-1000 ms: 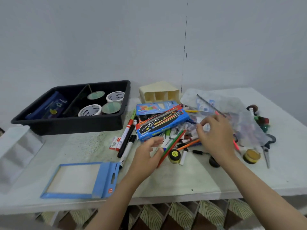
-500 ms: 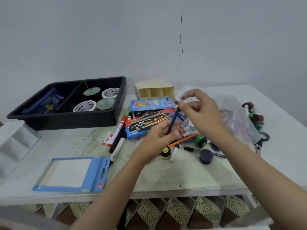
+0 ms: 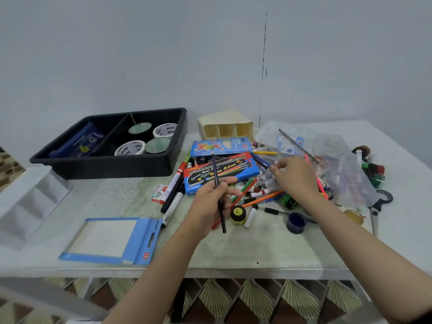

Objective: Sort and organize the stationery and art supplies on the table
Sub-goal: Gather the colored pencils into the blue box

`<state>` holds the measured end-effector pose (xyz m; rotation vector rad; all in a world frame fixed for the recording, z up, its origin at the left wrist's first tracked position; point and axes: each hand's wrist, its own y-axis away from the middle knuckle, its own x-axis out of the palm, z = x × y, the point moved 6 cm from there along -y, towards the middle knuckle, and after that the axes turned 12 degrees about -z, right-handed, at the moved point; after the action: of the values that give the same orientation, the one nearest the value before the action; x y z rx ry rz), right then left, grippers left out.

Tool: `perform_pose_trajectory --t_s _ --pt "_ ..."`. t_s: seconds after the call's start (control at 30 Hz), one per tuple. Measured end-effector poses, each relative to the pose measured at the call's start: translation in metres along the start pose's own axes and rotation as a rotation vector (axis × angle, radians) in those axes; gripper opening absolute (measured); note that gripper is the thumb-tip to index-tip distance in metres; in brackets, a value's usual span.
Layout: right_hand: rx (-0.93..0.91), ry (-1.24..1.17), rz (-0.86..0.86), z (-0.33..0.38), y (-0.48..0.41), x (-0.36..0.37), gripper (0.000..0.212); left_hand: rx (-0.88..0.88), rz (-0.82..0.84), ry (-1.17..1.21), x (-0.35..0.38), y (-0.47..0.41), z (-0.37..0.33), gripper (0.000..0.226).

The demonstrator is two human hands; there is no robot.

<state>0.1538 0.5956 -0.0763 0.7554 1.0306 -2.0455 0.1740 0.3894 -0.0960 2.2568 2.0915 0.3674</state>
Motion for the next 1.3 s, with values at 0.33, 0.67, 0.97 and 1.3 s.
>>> perform_pose_trajectory --t_s 0.33,0.67,0.97,1.3 --pt "-0.151 -0.448 -0.54 0.017 -0.012 -0.072 0.021 -0.018 -0.087 0.106 -0.005 -0.012 -0.003 0.029" --pt "-0.149 -0.653 -0.155 0.078 -0.001 -0.065 0.011 -0.073 0.188 0.058 0.02 -0.002 -0.011 0.035" --pt "-0.169 0.06 0.079 0.031 -0.009 0.001 0.018 -0.16 0.197 0.167 0.016 0.0 -0.001 0.026" --pt "-0.175 0.111 0.014 0.015 -0.004 0.012 0.022 -0.184 0.112 0.255 0.008 0.001 -0.001 0.028"
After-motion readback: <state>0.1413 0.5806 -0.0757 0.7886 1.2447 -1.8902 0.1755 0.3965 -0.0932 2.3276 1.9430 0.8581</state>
